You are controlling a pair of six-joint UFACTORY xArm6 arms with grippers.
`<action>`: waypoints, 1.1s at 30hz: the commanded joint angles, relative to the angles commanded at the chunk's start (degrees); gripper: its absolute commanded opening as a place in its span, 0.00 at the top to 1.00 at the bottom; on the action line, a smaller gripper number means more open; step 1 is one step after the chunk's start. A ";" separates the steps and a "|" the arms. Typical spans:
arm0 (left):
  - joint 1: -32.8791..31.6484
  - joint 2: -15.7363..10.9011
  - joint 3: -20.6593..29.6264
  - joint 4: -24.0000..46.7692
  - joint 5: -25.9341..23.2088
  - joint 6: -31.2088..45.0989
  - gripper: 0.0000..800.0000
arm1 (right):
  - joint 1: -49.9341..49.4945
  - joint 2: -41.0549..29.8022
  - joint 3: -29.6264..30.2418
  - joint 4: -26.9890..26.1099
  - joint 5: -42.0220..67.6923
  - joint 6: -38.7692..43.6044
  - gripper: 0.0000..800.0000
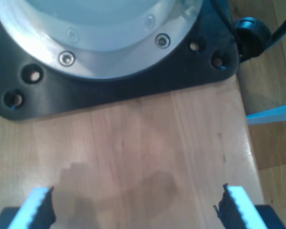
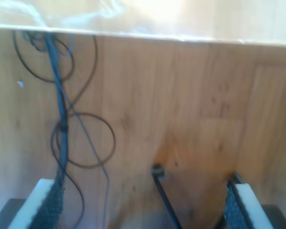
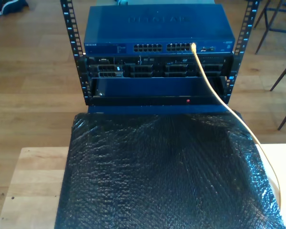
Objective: Grab the cable and plug it in
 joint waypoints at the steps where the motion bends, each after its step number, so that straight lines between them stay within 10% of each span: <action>1: 0.00 0.00 0.00 0.00 0.00 0.00 0.00 | -1.23 -0.09 0.00 0.00 1.05 -1.32 0.00; 33: 0.00 0.00 0.00 0.00 0.00 0.00 0.00 | -9.32 -3.69 14.15 -6.24 4.75 -8.44 0.01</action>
